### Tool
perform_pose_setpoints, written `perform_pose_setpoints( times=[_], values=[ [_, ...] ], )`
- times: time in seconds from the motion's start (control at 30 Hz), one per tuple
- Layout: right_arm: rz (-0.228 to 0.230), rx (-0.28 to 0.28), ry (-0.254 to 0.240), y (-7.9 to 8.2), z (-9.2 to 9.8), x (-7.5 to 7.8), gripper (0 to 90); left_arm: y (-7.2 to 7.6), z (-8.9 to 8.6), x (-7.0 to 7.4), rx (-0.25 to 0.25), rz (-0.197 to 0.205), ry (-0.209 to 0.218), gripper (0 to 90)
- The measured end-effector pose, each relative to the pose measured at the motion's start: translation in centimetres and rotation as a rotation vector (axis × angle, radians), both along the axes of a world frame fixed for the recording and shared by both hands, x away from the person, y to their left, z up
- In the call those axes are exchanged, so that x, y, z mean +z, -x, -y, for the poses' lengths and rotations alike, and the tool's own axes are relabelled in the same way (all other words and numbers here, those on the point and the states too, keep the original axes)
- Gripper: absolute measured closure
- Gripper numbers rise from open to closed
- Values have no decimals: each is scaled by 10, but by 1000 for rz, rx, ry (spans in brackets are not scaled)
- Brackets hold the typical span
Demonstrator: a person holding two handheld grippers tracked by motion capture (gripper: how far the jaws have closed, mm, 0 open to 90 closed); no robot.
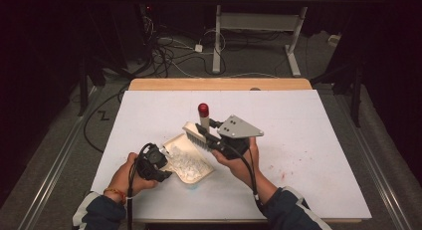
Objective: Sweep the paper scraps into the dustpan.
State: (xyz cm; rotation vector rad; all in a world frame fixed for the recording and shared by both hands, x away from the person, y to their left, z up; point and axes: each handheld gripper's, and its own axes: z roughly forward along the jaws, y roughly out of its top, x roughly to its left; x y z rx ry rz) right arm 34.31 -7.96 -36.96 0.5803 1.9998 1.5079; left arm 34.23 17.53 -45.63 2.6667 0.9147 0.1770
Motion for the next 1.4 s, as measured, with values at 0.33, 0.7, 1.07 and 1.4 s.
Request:
perform_pose_setpoints(
  times=[0.33, 0.7, 1.07, 1.4],
  values=[
    [-37, -119, 83, -1, 52, -8, 706, 0, 5, -1, 3, -6, -9, 631],
    [-83, -69, 122, 6, 40, -30, 707, -1, 8, -1, 7, -4, -7, 631],
    [-65, 64, 61, 19, 18, -14, 707, -2, 8, -1, 0, -5, -8, 631],
    [-25, -32, 76, 3, 31, -8, 706, -2, 6, -1, 6, -14, -2, 631]
  ],
)
